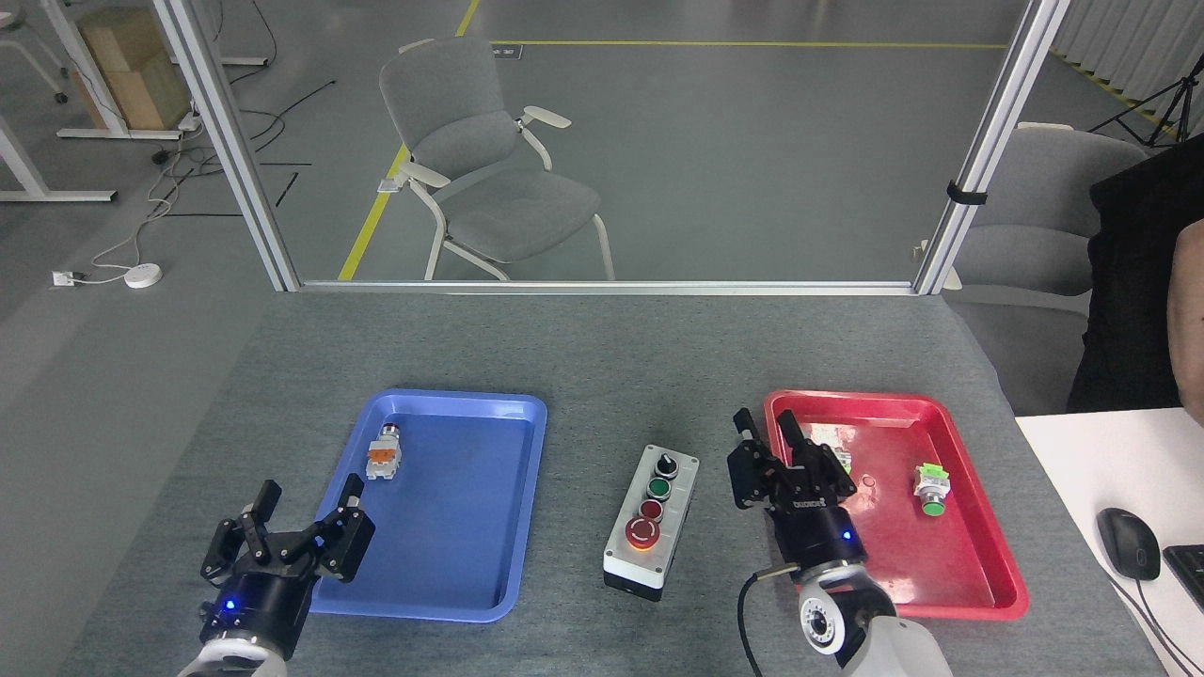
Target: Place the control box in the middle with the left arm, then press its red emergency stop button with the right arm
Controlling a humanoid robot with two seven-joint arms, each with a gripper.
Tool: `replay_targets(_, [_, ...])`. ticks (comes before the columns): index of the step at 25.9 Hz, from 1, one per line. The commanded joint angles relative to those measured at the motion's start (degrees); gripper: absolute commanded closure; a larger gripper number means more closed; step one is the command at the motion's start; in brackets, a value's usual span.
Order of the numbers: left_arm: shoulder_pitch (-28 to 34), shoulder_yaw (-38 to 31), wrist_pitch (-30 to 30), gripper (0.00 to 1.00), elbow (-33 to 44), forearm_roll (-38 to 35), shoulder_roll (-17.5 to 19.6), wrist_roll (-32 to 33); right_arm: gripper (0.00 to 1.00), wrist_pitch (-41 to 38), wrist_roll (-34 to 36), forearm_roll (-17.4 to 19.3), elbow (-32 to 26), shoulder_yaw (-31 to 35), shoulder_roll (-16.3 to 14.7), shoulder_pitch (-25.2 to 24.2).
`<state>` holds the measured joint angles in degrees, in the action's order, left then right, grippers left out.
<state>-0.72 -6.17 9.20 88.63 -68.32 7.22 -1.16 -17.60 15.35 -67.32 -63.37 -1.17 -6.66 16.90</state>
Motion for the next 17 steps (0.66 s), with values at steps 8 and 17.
replay_targets(8, [2.1, 2.0, 0.0, 0.01, -2.9, -2.1, -3.7, -3.1, 0.0, 1.1, -0.1, 0.0, -0.3, 14.8, -3.0, -4.8])
replay_targets(17, [2.1, 4.0, -8.1, 0.01, -2.8, -5.2, -6.0, -3.1, 0.0, 0.9, 0.3, 0.0, -0.3, 15.1, -3.1, -5.7])
